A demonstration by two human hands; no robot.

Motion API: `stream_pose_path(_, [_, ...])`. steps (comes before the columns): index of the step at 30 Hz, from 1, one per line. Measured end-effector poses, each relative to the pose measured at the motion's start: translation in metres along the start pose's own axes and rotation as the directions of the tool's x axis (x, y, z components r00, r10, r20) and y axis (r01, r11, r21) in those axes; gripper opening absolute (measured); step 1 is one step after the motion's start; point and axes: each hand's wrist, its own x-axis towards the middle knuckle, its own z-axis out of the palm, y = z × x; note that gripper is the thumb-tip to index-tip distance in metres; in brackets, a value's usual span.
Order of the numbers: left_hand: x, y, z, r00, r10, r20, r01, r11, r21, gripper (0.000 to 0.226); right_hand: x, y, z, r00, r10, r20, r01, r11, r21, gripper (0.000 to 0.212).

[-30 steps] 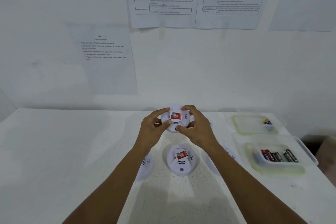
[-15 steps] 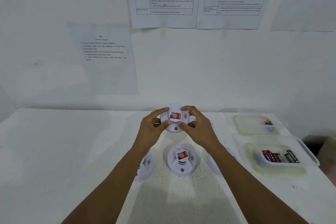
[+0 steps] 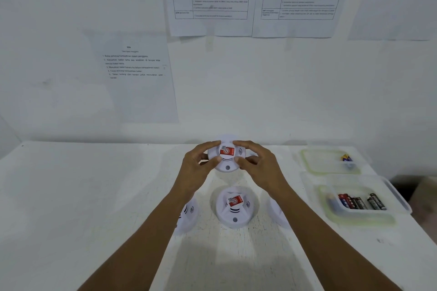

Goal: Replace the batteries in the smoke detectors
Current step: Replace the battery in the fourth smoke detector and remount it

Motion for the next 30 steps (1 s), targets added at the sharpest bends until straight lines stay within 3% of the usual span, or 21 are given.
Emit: stream_pose_path(30, [0.006, -0.01, 0.001, 1.0, 0.017, -0.022, -0.018, 1.0, -0.023, 0.033, 0.004, -0.002, 0.005, 1.0, 0.004, -0.017, -0.005, 0.999, -0.052, 0.031])
